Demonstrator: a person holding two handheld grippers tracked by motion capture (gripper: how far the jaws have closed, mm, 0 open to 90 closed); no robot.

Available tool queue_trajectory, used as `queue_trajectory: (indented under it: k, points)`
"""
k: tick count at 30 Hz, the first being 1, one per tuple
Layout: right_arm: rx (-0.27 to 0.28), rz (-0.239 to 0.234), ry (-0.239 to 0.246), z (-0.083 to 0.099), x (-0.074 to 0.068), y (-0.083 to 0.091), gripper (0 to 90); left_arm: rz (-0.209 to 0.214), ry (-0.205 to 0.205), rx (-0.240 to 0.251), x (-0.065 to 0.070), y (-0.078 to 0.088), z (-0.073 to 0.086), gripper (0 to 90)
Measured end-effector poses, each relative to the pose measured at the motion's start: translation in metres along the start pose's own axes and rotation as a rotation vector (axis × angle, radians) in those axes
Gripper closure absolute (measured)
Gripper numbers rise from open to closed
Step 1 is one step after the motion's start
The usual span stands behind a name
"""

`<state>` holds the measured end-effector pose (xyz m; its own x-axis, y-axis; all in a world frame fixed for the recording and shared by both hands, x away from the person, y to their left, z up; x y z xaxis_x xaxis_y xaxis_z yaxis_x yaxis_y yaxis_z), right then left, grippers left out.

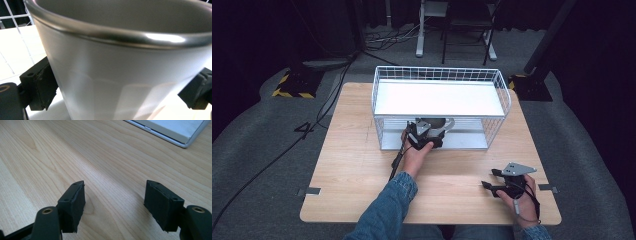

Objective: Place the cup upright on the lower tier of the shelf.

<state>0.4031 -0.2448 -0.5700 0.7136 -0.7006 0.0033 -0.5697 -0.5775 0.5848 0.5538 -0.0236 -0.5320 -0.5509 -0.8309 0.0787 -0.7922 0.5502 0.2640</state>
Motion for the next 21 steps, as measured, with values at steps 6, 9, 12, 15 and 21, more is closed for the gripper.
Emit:
queue_trajectory:
  k: [6,9,12,15,21]
  points:
    - [0.0,0.0,0.0,0.0,0.0,0.0,33.0,-0.039,-0.036,-0.073,-0.002,0.0,0.007,4.6]
    - [0.0,0.0,0.0,0.0,0.0,0.0,33.0,-0.061,-0.08,-0.087,-0.003,-0.001,0.008,3.1]
    - [0.0,0.0,0.0,0.0,0.0,0.0,33.0,-0.051,0.009,-0.085,-0.003,-0.001,0.007,1.3]
    - [0.0,0.0,0.001,0.0,0.0,0.0,33.0,-0.042,0.025,-0.096,-0.004,0.002,0.007,0.6]
    - [0.0,0.0,0.001,0.0,0.0,0.0,33.0,0.008,0.02,-0.042,0.0,0.011,-0.002,0.2]
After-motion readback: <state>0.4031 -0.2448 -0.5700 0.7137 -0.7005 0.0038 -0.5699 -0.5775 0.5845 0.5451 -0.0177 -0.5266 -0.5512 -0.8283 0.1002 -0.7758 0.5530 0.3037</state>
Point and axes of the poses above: each handheld gripper's, and its own axes: y roughly backward along the jaws, z roughly out of its underside, x roughly to its right, the point moved 10 cm from there along -y, roughly forward along the jaws, and after that the axes turned 5 degrees about x, right-handed, at the moved point
